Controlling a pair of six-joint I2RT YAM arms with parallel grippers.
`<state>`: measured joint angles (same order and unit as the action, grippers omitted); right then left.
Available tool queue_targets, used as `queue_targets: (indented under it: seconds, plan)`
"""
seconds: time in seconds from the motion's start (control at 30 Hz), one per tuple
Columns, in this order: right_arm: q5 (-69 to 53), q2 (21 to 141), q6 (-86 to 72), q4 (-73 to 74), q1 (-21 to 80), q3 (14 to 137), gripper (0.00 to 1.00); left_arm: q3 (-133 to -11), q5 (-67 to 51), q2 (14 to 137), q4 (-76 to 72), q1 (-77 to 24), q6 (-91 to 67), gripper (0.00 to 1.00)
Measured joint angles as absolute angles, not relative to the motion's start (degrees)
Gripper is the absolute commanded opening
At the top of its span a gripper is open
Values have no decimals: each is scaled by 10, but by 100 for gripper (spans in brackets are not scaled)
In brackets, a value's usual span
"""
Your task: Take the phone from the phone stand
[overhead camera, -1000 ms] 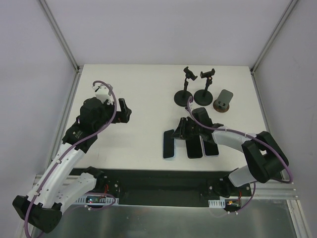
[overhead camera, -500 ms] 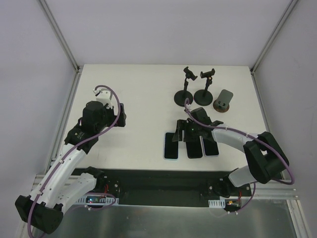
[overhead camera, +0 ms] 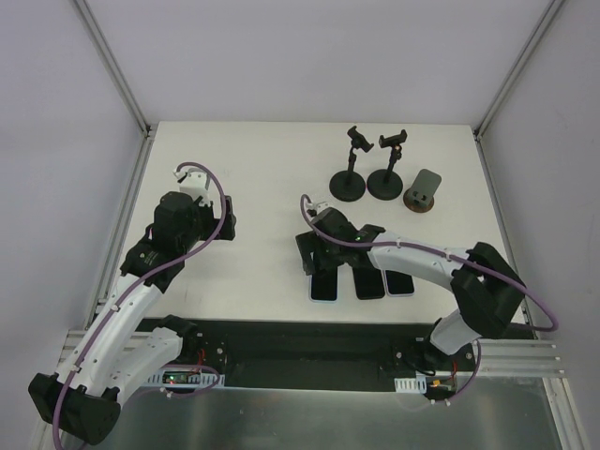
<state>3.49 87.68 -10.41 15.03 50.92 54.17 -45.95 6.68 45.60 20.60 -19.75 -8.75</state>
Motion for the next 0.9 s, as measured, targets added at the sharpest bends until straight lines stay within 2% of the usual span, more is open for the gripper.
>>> queue_targets:
  seconds: [0.4,0.73,0.9]
  plan:
    - [166,993,-123,243,571,624,96,-459,67,456,206,-197,-87,97]
    - [208,1008,-129,264,584,630,99,-457,66,456,206,-197,-87,96]
    - [206,1012,-128,264,584,630,90,-456,65,456,208,-197,-87,96]
